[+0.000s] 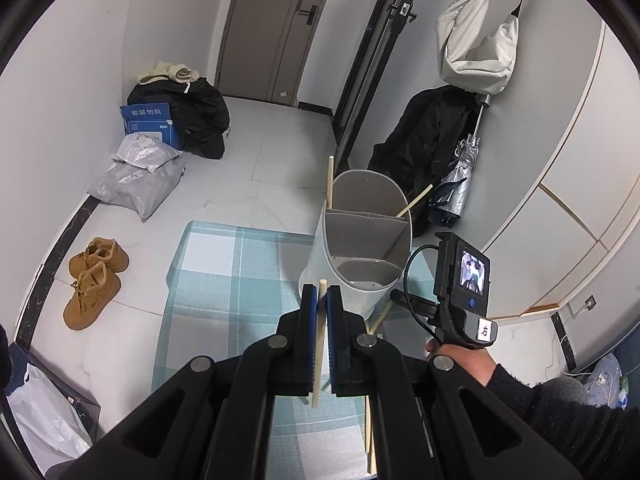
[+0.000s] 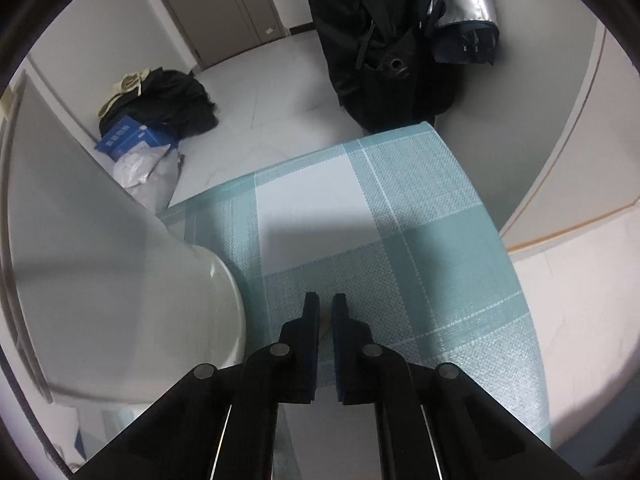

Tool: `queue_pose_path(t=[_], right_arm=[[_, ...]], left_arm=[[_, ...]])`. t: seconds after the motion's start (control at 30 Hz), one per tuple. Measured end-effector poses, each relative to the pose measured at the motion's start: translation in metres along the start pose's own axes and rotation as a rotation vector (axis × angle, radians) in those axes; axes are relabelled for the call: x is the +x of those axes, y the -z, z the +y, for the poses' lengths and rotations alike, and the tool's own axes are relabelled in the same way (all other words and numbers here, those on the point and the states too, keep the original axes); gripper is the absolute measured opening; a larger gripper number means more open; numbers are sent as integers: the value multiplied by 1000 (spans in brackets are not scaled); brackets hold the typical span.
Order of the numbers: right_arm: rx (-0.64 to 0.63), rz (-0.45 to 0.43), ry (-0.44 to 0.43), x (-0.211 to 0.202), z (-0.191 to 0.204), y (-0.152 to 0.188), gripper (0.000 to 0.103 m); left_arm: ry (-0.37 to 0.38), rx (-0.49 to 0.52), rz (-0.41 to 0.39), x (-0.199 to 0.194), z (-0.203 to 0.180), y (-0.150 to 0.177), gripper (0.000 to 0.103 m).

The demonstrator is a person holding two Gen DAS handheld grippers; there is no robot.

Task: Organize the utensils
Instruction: 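Lower the right tool to the chopstick bundle and grasp another chopstick, then carry both chopsticks over the white holder and open both tools to drop them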

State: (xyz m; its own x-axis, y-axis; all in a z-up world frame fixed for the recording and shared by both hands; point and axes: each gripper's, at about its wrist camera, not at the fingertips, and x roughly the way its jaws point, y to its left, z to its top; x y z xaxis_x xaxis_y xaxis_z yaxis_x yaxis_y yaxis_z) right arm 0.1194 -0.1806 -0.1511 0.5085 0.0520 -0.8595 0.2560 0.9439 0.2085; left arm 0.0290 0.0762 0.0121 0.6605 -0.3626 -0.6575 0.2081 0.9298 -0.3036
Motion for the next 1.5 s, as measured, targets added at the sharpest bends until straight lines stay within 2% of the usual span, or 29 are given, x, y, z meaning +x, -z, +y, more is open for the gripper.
queue_pose_path(t=[0.1,0.23,0.43,0.53,0.57,0.63,0.67,0.7,0.73,0.8,0.87,1.0,1.07,1.13,1.2,1.33,1.5], right_arm=[[28,-9,-19,-5,-8,1,0],[68,-9,-51,-4,-15,-3,0],[111,-42,-162,-29,-38,2,0],[104,13,-201,-24,-37,3,0],[93,40,-187,-20,-34,5,4],[66,61,-181,-14,-30,9,5],[53,61,-158,-12,-25,9,9],[41,60,-141,-10,-21,10,16],[36,56,-137,-8,-17,11,18],[11,29,-108,-11,-8,13,34],[-28,15,-45,-11,4,18,37],[-141,-15,79,-13,26,30,38],[-188,-27,119,-13,32,34,35],[-207,-36,151,-14,29,36,24],[-201,-40,132,-13,26,35,12],[-228,-39,104,-12,16,30,6],[-140,-32,-6,-16,-8,26,6]], left_arm=[[0,0,2,0,3,2,1],[2,-2,4,-1,6,2,1],[9,5,2,-5,4,4,1],[10,3,4,-5,4,5,1],[13,3,3,-6,3,5,1],[12,3,1,-6,2,6,1],[13,3,2,-6,2,6,1],[16,3,5,-6,2,7,1],[16,2,8,-7,2,8,1],[19,-1,10,-7,4,9,1],[15,-3,11,-8,7,8,1],[14,-18,16,-9,12,7,1],[14,-22,13,-10,14,7,1],[12,-24,7,-11,16,6,1],[15,-29,6,-10,17,7,1],[17,-40,9,-8,19,9,1],[14,-43,9,-8,21,10,1]])
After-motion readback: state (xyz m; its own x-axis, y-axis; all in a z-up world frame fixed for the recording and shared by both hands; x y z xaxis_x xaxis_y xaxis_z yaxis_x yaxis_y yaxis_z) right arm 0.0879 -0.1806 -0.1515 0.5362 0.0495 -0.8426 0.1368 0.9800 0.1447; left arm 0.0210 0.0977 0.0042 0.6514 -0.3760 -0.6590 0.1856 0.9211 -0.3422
